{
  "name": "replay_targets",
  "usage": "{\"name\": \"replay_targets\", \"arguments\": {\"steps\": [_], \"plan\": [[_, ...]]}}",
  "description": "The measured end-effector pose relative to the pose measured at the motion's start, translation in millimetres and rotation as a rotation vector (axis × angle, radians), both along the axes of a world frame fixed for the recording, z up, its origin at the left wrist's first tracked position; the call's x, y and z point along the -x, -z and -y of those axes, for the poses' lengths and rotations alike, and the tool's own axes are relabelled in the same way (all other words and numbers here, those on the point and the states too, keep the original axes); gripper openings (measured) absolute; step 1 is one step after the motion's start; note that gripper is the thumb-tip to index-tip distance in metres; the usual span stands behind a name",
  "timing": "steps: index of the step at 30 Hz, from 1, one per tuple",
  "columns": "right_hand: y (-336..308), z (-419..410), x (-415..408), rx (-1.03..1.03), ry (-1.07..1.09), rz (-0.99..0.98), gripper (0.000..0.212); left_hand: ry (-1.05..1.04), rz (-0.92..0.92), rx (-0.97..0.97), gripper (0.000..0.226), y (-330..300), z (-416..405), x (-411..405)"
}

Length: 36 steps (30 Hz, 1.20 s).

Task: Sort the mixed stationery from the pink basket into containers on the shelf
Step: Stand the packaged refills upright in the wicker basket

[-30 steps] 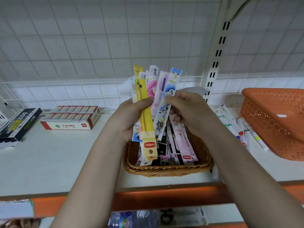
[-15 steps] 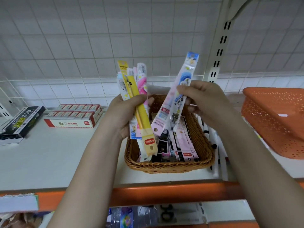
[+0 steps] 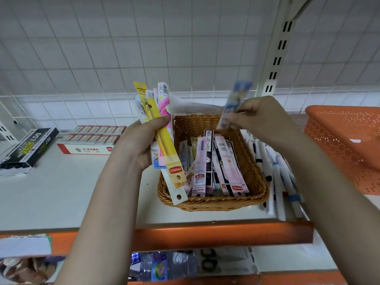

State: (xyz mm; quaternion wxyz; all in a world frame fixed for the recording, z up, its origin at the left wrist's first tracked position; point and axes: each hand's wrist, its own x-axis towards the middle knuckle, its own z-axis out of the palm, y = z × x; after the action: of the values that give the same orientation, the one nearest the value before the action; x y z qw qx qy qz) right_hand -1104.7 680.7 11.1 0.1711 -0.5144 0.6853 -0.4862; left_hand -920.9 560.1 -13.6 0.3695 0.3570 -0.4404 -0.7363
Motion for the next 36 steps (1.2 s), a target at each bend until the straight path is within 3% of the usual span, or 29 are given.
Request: {"name": "replay_targets", "arguments": {"steps": [3,5,7,9,11,13,16,19,21,28,31,34,36], "plan": [[24.4,-4.8,-0.7,-0.313,-0.154,-0.409,0.041,0.036,0.018,-0.033,0.024,0.3,-1.3,2.1],[40.9,-7.1,1.3,-0.558,-0.25,-0.509,0.055,0.047,0.01,-0.022,0.018,-1.1,-5.4,3.8],[41.9,-6.3,-0.9,-0.481,-0.256,-0.493,0.047,0.033,0.006,0.029,0.005,-2.5,-13.1,7.2],[32.3,-0.4,-9.9,-0.203,-0.139,-0.324,0.027,0.021,0.006,0.119,0.004,-2.9,-22.2,12.2],[22.4,10.2,-19.4,-0.024,-0.1,0.04,0.021,0.05,0.008,0.221,0.01,-1.7,-29.8,17.9],[16.3,21.4,-28.3,0.0,-0.114,0.265,0.025,0.104,0.006,0.298,0.019,-0.9,-35.4,22.6],[12.9,30.4,-31.2,0.035,-0.074,0.396,0.03,0.16,-0.008,0.316,0.023,-1.3,-37.7,24.9],[10.1,31.6,-26.7,0.035,-0.092,0.614,0.024,0.184,-0.025,0.26,0.016,-1.0,-35.5,21.9],[10.1,31.0,-22.8,0.028,-0.086,0.63,0.022,0.165,-0.02,0.225,0.009,-0.3,-32.8,19.3],[-2.1,22.7,-0.4,0.073,0.113,0.517,0.02,0.004,-0.066,0.088,0.007,-0.6,-12.5,11.4],[10.8,20.8,3.7,-0.13,0.098,0.411,0.01,-0.003,-0.092,0.008,0.011,-2.3,-4.6,8.6],[29.7,13.9,1.2,-0.491,0.032,0.009,0.02,0.022,-0.083,-0.023,0.015,0.1,-1.4,8.7],[31.3,9.4,-4.5,-0.521,0.074,-0.252,0.032,0.051,-0.101,-0.032,0.018,3.3,-1.4,10.8]]}}
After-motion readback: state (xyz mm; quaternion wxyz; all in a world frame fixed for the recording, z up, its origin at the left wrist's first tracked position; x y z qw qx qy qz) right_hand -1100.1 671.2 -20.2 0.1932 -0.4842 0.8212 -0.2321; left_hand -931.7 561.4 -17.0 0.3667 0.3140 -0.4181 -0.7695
